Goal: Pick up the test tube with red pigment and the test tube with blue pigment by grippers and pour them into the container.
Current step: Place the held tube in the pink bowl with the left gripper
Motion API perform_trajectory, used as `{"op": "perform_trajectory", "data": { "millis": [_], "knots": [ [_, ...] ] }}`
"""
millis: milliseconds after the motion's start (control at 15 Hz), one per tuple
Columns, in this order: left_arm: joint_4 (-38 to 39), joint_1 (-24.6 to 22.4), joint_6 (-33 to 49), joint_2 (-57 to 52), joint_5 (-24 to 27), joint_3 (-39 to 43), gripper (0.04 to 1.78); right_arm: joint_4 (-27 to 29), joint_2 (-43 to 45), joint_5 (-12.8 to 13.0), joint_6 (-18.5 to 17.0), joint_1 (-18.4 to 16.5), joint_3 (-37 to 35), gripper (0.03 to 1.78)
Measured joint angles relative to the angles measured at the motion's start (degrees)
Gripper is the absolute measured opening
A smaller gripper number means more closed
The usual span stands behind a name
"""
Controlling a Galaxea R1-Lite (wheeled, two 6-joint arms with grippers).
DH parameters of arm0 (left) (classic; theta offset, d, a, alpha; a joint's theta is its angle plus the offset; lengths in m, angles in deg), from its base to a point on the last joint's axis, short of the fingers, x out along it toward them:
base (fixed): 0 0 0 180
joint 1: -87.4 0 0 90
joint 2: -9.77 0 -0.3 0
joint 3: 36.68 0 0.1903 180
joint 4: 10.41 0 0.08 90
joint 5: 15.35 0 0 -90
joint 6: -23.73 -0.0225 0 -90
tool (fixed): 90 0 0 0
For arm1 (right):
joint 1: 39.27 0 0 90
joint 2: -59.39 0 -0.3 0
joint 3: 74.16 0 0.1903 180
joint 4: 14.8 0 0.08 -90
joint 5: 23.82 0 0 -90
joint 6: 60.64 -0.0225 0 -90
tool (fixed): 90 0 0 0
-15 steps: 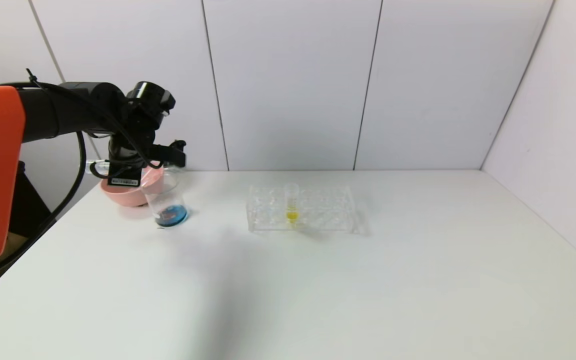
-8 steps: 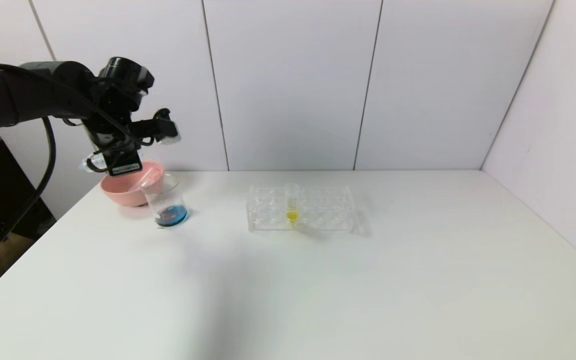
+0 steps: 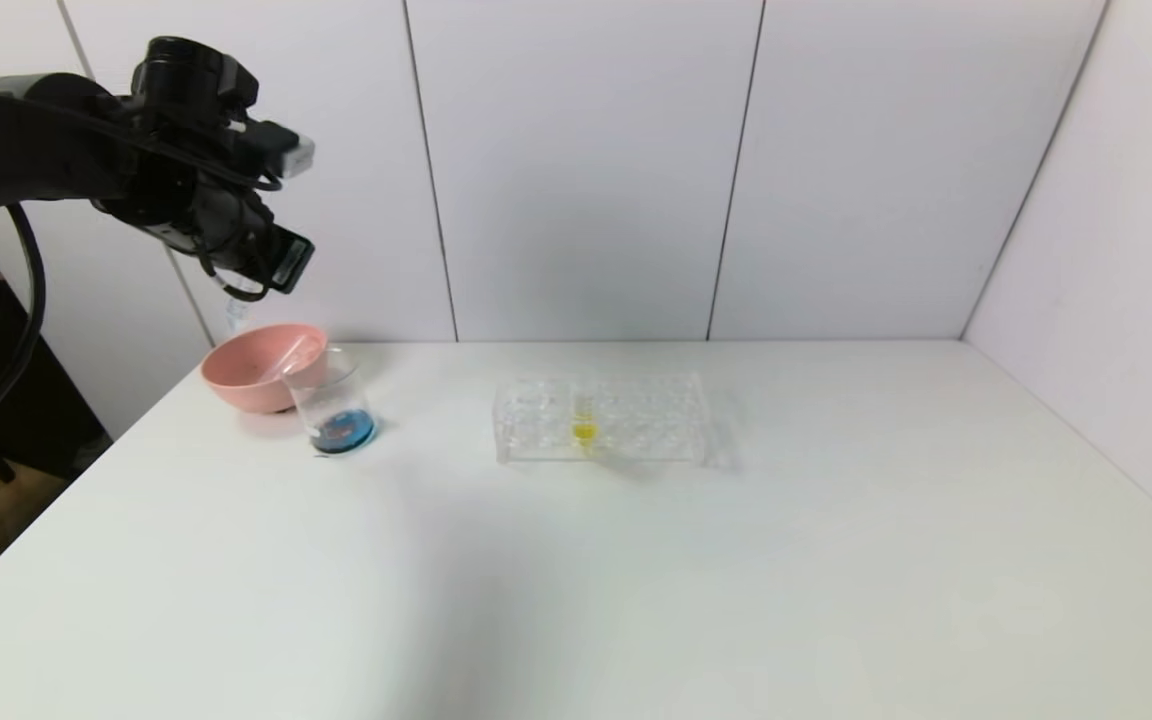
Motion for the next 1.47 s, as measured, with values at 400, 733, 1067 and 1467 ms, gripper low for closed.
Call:
{"op": "perform_trajectory", "data": {
  "millis": [400, 733, 1067, 1467],
  "knots": [
    [7.7, 0.4, 10.7, -0.3, 0.0, 0.7, 0.47, 0.0, 0.0, 0.0, 0.0, 0.0, 0.0, 1.77],
    [15.2, 0.3, 15.2, -0.5, -0.2, 5.4, 0.47, 0.0, 0.0, 0.0, 0.0, 0.0, 0.0, 1.77],
    [31.5, -1.4, 19.7, -0.7, -0.2, 17.2, 0.47, 0.0, 0.0, 0.0, 0.0, 0.0, 0.0, 1.77],
    [41.6, -7.5, 19.4, 1.5, 0.3, 24.0, 0.47, 0.0, 0.0, 0.0, 0.0, 0.0, 0.0, 1.77]
  ]
}}
